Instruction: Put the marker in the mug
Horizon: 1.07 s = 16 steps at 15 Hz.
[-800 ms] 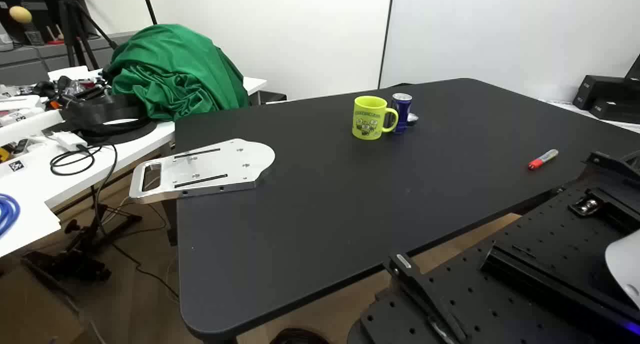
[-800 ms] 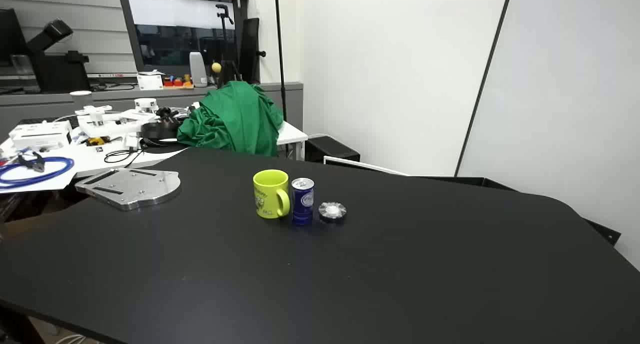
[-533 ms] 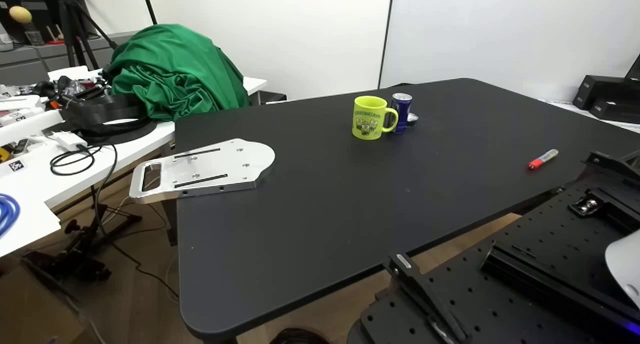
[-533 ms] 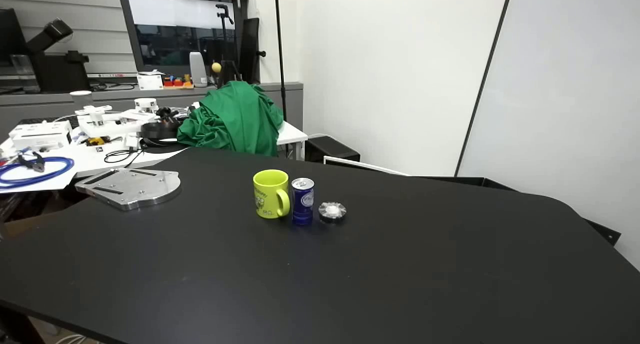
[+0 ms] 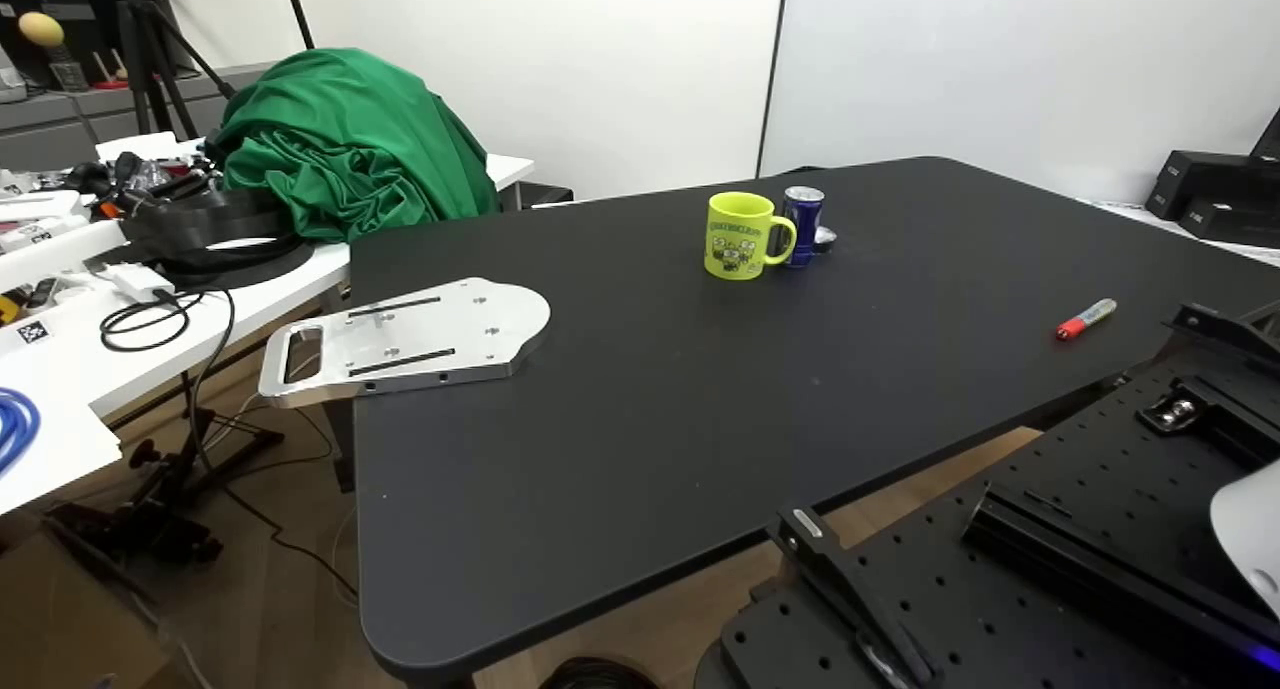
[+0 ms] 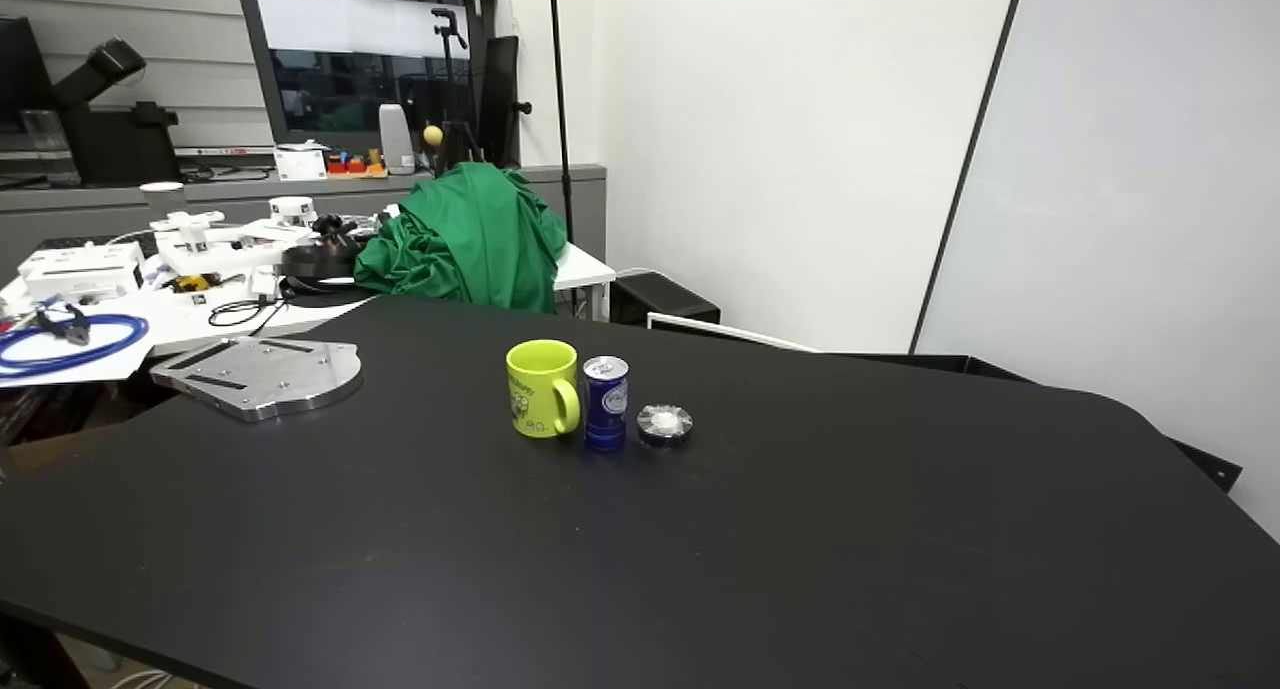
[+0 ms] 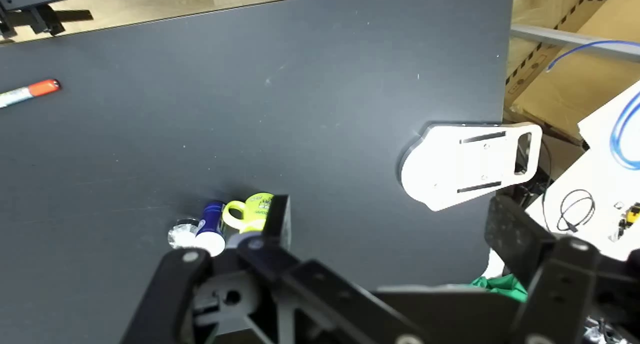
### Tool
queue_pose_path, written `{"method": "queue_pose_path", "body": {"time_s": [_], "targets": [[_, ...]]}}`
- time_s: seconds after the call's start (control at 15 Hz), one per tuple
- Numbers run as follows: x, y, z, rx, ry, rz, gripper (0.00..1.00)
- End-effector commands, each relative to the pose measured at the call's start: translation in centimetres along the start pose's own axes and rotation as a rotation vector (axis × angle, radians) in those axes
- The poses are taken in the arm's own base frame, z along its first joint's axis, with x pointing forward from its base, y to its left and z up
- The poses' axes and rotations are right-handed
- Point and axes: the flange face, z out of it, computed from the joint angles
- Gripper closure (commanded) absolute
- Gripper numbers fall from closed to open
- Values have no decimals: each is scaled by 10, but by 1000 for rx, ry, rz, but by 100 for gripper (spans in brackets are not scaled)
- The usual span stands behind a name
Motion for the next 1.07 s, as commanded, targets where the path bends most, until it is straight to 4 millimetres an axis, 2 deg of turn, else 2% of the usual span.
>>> {"method": "queue_pose_path", "body": {"time_s": [0.0,0.2,0.53,0.8,1.0], "targets": [[21,13,7,-46,-5,154,0],[47,34,16,-60,31,297,0],[88,84,29,-64,86,534,0],[105,134,35,-83,96,725,0],[106,171,34,-96,105,870,0]]}}
